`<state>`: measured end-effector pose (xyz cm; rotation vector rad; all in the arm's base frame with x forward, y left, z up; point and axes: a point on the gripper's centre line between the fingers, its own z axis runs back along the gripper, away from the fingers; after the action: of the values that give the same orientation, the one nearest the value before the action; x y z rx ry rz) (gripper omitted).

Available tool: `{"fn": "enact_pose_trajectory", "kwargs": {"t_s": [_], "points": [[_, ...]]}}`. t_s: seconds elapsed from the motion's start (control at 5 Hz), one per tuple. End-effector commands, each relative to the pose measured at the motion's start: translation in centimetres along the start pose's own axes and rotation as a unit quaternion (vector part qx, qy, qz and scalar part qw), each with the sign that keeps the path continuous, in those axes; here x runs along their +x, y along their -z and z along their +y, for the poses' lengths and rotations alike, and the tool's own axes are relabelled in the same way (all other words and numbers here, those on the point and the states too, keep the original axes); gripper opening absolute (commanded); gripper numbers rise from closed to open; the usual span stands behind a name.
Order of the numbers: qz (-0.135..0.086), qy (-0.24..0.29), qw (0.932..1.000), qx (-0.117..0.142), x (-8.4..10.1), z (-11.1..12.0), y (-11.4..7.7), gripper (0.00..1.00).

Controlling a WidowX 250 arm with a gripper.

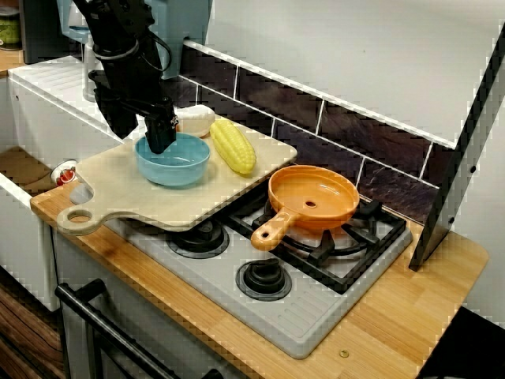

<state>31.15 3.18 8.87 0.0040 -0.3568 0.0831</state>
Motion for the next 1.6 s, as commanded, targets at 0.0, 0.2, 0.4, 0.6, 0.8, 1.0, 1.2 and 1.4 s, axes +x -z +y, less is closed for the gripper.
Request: {"fn": "enact_pose_trajectory", "kwargs": {"t_s": [0.0, 0.2, 0.4, 0.6, 0.8, 1.0, 1.2, 1.4], "points": [[0.0, 0.0, 1.0, 0.0, 0.0, 0.0, 0.0, 1.0], [-0.026, -0.017, 0.9994, -0.012, 0.4, 0.0, -2.7, 1.0], [-0.036, -0.029, 0.9986, -0.026, 0.5, 0.5, -3.6, 1.0], [-0.027, -0.033, 0.9983, -0.04, 1.6, -0.3, -3.8, 1.0], [-0.042, -0.054, 0.9964, -0.051, 3.5, -1.9, -3.7, 1.0], [-0.034, -0.094, 0.9944, -0.035, 5.9, -4.2, -2.7, 1.0], [-0.028, -0.132, 0.9902, -0.035, 8.2, -6.2, -2.0, 1.0], [-0.007, -0.171, 0.9848, -0.027, 10.1, -7.9, -1.5, 1.0]]}}
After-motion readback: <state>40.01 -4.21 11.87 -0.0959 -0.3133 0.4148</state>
